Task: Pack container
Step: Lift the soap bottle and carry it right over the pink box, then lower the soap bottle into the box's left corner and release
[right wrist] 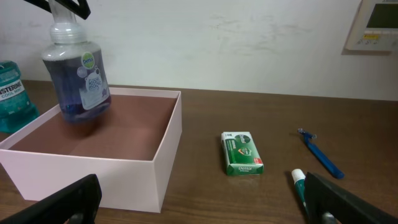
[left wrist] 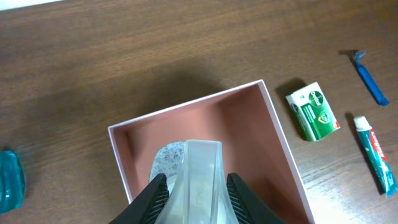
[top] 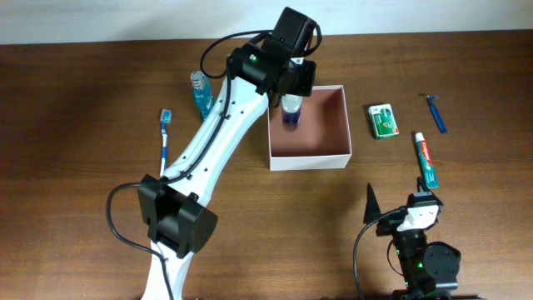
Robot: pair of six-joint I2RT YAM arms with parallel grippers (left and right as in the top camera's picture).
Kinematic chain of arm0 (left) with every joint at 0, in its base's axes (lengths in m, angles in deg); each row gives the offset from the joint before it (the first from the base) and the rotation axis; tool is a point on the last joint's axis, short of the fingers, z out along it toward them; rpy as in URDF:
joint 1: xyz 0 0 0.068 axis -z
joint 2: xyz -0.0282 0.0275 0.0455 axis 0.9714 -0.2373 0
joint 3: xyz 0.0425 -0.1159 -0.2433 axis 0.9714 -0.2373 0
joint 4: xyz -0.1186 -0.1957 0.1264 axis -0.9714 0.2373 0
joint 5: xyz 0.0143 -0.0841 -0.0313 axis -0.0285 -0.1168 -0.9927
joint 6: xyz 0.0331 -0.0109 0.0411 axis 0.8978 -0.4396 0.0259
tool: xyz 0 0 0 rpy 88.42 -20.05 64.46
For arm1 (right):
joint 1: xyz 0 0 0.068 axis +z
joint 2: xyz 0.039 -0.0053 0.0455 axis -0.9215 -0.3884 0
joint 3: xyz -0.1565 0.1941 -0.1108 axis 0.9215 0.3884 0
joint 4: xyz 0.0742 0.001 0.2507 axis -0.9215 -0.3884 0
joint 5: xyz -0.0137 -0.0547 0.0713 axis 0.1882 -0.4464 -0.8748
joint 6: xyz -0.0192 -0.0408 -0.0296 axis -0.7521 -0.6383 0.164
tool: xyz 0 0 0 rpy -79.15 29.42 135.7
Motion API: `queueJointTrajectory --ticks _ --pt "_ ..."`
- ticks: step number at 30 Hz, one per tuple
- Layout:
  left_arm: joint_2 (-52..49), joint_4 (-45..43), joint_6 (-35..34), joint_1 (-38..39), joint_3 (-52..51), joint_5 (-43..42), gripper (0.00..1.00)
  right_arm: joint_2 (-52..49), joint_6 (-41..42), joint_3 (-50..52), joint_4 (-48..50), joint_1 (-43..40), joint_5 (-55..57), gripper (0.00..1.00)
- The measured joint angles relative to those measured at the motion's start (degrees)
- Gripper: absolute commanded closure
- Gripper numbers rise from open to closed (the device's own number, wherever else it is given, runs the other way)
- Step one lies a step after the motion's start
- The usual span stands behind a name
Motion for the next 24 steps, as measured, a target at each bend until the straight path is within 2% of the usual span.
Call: queueJointTrajectory --ticks 24 --pt "-4.72 -0.50 0.00 0.00 0.00 3.80 0.86 0.00 0.00 0.00 0.00 0.00 0.00 0.01"
